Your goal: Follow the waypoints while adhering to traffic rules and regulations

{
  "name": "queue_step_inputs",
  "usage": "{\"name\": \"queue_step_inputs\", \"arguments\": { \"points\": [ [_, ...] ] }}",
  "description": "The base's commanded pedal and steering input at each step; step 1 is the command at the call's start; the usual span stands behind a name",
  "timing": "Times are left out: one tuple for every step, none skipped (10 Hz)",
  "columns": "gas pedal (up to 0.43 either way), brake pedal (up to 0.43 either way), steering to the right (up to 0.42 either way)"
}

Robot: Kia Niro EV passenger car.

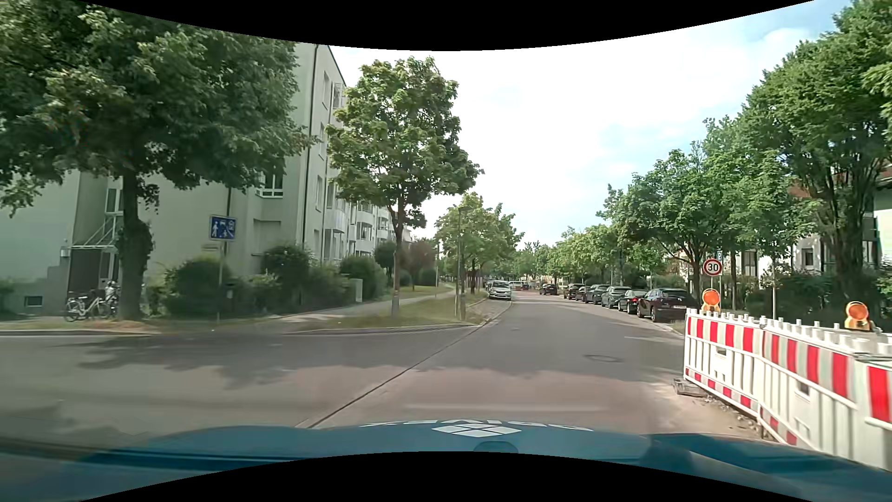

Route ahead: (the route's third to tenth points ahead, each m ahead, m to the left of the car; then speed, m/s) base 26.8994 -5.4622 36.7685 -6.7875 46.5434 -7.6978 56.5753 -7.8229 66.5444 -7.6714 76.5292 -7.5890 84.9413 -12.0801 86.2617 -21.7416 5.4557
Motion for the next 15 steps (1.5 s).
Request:
{"name": "queue_step_inputs", "arguments": {
  "points": [
    [0.177,0.000,0.135],
    [0.177,0.000,0.141],
    [0.177,0.000,0.145],
    [0.177,0.000,0.145],
    [0.177,0.000,0.145],
    [0.177,0.000,0.146],
    [0.177,0.000,0.146],
    [0.189,0.000,0.146],
    [0.189,0.000,0.147],
    [0.189,0.000,0.150],
    [0.197,0.000,0.157],
    [0.197,0.000,0.159],
    [0.197,0.000,0.158],
    [0.197,0.000,0.155],
    [0.197,0.000,0.150]
  ]
}}
